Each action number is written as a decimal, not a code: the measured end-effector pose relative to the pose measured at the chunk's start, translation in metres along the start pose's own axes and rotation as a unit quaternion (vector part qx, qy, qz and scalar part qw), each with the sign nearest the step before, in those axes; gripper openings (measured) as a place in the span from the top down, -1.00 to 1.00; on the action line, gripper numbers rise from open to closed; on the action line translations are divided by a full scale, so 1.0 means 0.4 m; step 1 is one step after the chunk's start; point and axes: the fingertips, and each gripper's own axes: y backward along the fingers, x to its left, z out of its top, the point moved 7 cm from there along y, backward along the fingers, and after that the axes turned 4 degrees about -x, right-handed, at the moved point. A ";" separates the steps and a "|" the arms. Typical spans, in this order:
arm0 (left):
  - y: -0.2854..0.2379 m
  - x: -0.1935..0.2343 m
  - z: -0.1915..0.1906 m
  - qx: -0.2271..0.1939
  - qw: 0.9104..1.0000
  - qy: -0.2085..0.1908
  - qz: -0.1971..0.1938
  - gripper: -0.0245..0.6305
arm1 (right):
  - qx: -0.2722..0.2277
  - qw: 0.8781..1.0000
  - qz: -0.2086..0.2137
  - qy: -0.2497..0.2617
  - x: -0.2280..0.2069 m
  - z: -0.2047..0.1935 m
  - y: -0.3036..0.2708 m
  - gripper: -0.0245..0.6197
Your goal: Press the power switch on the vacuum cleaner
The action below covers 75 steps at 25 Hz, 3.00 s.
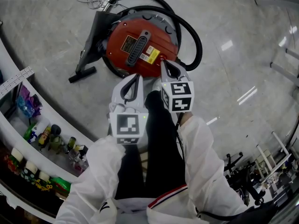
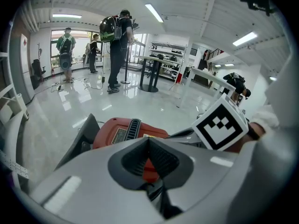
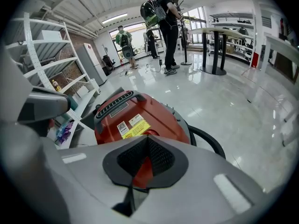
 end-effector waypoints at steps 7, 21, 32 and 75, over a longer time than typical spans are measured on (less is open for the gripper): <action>0.003 0.002 -0.013 0.006 1.000 0.007 0.002 0.93 | 0.002 1.000 0.000 -0.001 -0.003 -0.004 -0.005 0.92; -0.007 -0.009 -0.013 0.011 1.000 0.003 -0.010 0.93 | -0.001 1.000 0.002 -0.006 -0.006 -0.003 -0.006 0.92; -0.014 -0.031 -0.006 0.011 1.000 0.003 -0.021 0.93 | -0.001 1.000 0.004 -0.011 -0.008 -0.003 -0.007 0.92; 0.137 0.078 0.117 -0.022 0.998 -0.043 -0.026 0.93 | -0.017 0.998 -0.053 -0.040 0.053 0.119 0.129 0.92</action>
